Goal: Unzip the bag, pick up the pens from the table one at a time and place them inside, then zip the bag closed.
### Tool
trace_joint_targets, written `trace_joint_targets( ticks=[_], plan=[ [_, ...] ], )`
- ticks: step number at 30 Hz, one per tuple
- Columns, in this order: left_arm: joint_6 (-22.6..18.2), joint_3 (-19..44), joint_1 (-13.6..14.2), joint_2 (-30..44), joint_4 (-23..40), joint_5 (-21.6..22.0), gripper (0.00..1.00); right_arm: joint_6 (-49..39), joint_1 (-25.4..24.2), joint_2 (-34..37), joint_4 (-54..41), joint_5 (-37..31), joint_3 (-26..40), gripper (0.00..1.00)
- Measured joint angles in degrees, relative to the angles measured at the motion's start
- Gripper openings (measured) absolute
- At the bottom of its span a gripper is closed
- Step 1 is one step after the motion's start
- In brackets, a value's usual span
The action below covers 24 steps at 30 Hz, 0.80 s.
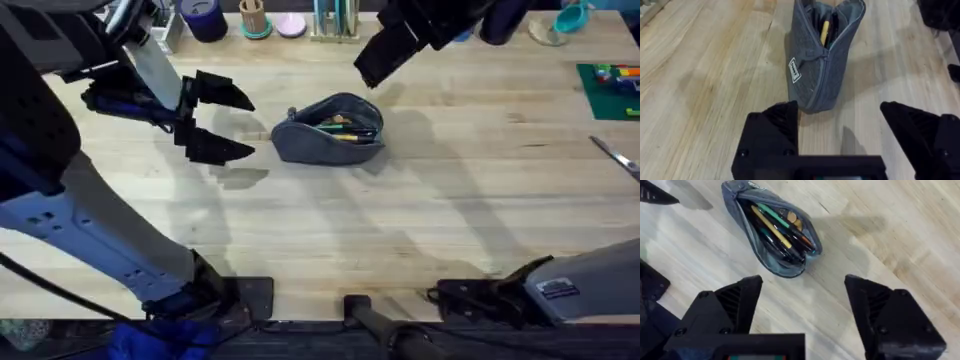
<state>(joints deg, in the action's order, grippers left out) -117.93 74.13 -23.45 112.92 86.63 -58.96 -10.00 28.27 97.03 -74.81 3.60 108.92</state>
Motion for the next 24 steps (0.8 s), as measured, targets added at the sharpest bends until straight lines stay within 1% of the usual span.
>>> trace_joint_targets(
  ticks=[4, 5, 9, 15, 20, 24],
  plan=[
    [0.02, 0.00, -0.06, 0.01, -0.11, 0.00, 0.993, 0.00, 0.00, -0.01, 0.00, 0.02, 0.00, 0.995],
    [0.12, 0.00, -0.06, 0.01, -1.32, -0.01, 0.993, 0.68, 0.00, 0.00, 0.01, 0.04, 0.00, 0.995],
    [1.50, 0.00, -0.06, 0.02, -2.65, 0.00, 0.993, 3.50, 0.00, -0.01, 0.31, 0.04, 0.00, 0.995],
    [2.92, 0.00, -0.06, 0.01, -2.94, -0.01, 0.993, 8.40, 0.25, -0.01, 1.39, 0.00, 0.00, 0.996],
    [3.23, 0.00, -0.06, 0.00, -2.95, -0.02, 0.993, 11.84, 1.85, -0.02, 2.94, -0.27, 0.00, 0.995],
    [3.30, 0.00, -0.06, 0.02, -3.14, -0.02, 0.993, 14.41, 3.88, -0.01, 4.91, -2.45, 0.00, 0.995]
  ],
)
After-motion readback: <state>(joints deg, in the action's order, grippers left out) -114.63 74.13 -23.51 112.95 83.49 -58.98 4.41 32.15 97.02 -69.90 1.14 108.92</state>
